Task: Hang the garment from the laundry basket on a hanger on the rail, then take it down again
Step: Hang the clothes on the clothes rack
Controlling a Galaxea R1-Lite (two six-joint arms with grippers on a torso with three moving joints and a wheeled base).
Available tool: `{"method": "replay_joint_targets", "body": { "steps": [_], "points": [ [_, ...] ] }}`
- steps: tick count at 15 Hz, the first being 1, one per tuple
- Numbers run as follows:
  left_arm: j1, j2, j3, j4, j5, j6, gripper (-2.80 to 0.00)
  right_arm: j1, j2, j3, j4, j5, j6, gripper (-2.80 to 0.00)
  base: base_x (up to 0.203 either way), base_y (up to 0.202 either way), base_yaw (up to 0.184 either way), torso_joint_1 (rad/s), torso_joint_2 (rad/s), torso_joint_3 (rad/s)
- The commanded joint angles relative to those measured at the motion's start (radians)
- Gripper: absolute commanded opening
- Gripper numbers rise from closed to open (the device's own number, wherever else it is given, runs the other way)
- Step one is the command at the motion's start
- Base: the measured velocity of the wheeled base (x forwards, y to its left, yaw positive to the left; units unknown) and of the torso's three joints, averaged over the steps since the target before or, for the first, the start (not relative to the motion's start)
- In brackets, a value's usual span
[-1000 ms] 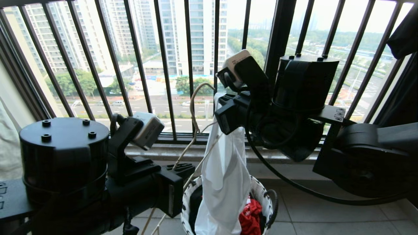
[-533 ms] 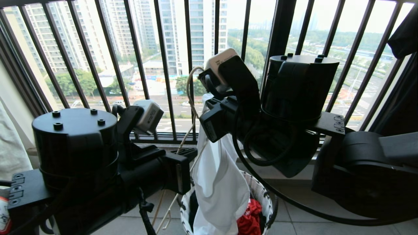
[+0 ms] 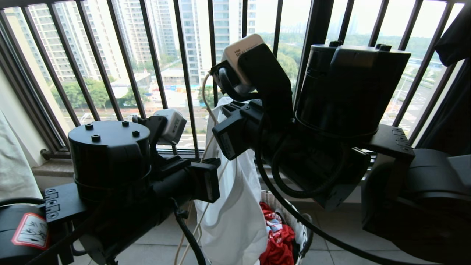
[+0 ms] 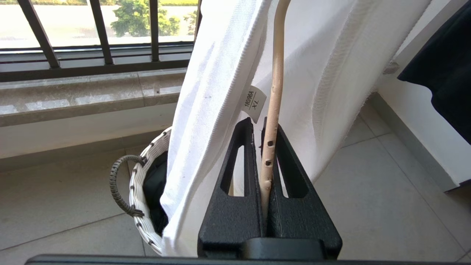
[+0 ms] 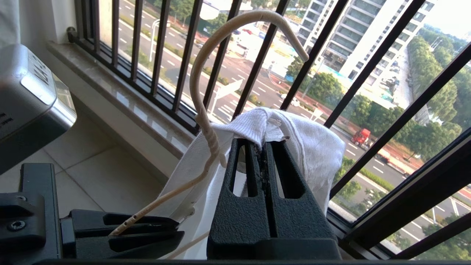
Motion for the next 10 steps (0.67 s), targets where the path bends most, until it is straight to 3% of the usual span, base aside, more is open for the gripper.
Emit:
{"method": "replay_joint_targets", "body": {
  "steps": [1, 10],
  "points": [
    [0.000, 0.012, -0.003, -0.004, 0.002, -0.014, -2.80, 0.028, 0.002, -0.017, -0.003, -0.006, -0.005, -2.80, 0.000, 0.000, 0.000, 0.000, 0.00, 0.000],
    [0.010, 0.009, -0.001, -0.068, 0.002, -0.059, -2.80, 0.077, 0.026, 0.000, -0.003, -0.039, -0.005, -2.80, 0.000, 0.000, 0.000, 0.000, 0.00, 0.000]
  ]
}}
